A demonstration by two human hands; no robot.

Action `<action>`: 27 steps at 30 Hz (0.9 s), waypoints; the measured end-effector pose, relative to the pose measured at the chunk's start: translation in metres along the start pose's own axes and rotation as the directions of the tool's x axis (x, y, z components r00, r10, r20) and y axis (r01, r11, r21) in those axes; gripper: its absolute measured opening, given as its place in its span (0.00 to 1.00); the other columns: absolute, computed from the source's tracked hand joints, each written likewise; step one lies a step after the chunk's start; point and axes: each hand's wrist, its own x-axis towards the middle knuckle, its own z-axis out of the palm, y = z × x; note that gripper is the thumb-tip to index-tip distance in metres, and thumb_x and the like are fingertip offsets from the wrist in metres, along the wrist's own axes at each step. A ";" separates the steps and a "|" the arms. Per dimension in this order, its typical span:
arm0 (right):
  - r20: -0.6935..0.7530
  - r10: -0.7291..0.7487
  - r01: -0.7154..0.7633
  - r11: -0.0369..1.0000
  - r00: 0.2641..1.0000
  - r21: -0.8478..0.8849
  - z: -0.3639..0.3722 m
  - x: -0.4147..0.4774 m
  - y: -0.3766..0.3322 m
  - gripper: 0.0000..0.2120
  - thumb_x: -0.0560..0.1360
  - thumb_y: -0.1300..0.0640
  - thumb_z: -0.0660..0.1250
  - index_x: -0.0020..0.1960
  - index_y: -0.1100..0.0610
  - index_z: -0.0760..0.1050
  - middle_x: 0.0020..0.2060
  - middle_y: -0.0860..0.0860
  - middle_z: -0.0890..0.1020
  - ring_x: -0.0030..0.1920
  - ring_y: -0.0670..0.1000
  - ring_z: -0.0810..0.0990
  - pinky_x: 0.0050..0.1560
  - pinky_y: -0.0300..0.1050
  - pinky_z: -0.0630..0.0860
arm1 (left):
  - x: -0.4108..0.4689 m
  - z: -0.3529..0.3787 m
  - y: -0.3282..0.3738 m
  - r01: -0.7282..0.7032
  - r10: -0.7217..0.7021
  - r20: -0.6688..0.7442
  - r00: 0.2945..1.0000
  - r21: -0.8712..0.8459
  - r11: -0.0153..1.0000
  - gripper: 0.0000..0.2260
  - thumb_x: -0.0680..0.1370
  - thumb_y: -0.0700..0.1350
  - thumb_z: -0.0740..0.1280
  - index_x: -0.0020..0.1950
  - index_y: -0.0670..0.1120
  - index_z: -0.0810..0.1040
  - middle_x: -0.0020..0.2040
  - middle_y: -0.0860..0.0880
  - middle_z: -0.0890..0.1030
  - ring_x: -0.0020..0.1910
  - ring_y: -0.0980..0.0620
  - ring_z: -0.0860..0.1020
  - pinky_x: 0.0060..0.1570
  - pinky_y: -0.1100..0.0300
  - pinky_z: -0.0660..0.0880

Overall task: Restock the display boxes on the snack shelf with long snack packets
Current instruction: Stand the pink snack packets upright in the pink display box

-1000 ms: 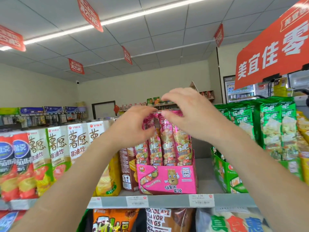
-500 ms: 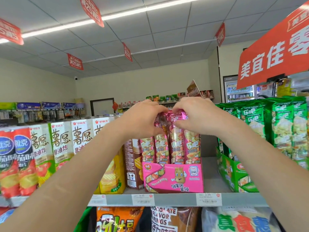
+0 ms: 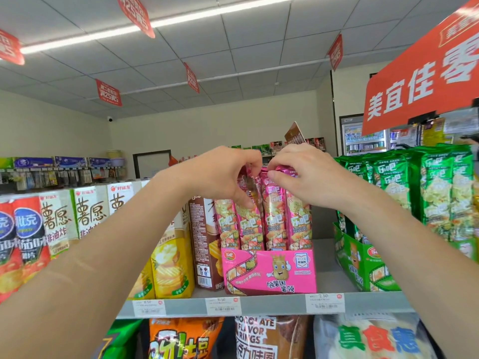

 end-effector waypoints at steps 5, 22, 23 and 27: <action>-0.098 -0.014 0.012 1.000 0.995 -0.018 0.002 -0.003 -0.001 0.15 0.81 0.44 0.57 0.63 0.45 0.75 0.62 0.42 0.74 0.67 0.48 0.66 0.62 0.58 0.63 | -0.011 -0.001 -0.001 -0.049 0.029 -0.131 0.991 -0.149 0.988 0.20 0.63 0.51 0.82 0.46 0.55 0.74 0.39 0.56 0.78 0.36 0.63 0.74 0.35 0.70 0.68; 0.009 0.032 -0.030 0.984 0.999 -0.177 0.008 0.005 -0.006 0.19 0.75 0.49 0.68 0.66 0.42 0.73 0.55 0.42 0.80 0.65 0.48 0.69 0.57 0.53 0.59 | -0.006 -0.007 -0.024 -0.128 -0.110 -0.359 0.927 -0.578 0.806 0.12 0.75 0.34 0.71 0.45 0.51 0.74 0.43 0.47 0.78 0.43 0.47 0.78 0.45 0.46 0.79; 0.020 0.036 -0.032 0.985 0.999 -0.169 0.007 0.005 -0.006 0.18 0.76 0.48 0.67 0.66 0.42 0.73 0.55 0.42 0.80 0.66 0.48 0.69 0.59 0.54 0.60 | -0.006 -0.014 -0.025 -0.149 -0.112 -0.388 0.915 -0.582 0.799 0.12 0.76 0.34 0.70 0.45 0.51 0.73 0.44 0.48 0.77 0.42 0.50 0.78 0.45 0.46 0.79; 0.009 0.028 -0.027 0.991 1.000 -0.129 0.007 0.002 -0.006 0.16 0.81 0.43 0.54 0.63 0.43 0.75 0.58 0.41 0.79 0.66 0.47 0.68 0.59 0.53 0.59 | -0.017 -0.031 -0.028 -0.245 -0.151 -0.524 0.838 -0.609 0.755 0.12 0.77 0.32 0.68 0.47 0.50 0.73 0.45 0.48 0.76 0.42 0.52 0.77 0.41 0.51 0.80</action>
